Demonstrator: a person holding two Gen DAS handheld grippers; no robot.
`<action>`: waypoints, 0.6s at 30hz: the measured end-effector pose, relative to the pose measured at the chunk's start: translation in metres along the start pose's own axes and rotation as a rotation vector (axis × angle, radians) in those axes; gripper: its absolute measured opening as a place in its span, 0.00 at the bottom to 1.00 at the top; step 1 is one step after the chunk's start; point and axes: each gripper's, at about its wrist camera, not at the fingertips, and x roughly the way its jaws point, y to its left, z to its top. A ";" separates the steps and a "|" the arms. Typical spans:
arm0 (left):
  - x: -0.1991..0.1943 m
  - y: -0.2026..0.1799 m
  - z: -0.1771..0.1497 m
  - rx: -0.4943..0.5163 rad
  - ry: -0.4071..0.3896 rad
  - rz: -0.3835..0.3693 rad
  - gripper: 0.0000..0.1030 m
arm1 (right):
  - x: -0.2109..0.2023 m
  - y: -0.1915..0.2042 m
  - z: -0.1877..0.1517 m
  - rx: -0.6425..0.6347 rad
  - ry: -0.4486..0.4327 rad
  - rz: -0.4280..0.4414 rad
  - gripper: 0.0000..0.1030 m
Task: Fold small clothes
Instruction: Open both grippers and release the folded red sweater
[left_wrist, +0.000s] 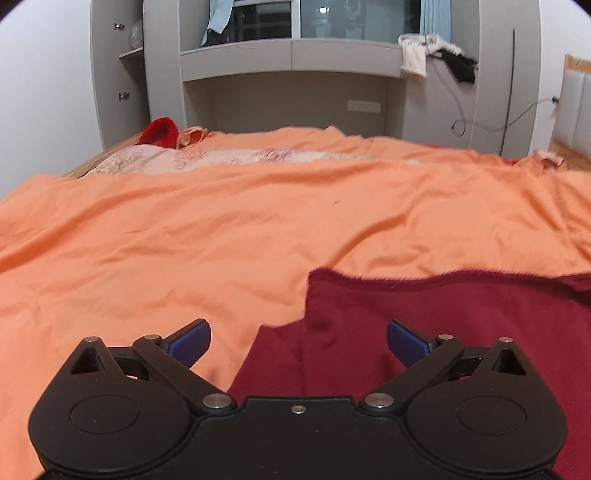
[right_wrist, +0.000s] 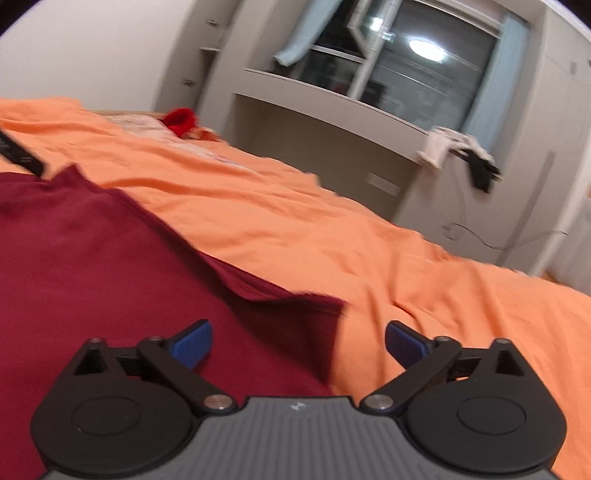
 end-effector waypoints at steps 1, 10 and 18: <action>0.004 -0.001 -0.002 0.008 0.016 0.015 0.99 | 0.004 -0.002 -0.002 0.008 0.018 -0.031 0.99; 0.018 0.003 -0.011 0.013 0.076 0.098 0.99 | 0.010 -0.052 -0.024 0.189 0.114 -0.151 1.00; -0.033 0.023 -0.009 -0.067 -0.042 0.088 0.99 | -0.037 -0.079 -0.035 0.338 0.059 -0.135 1.00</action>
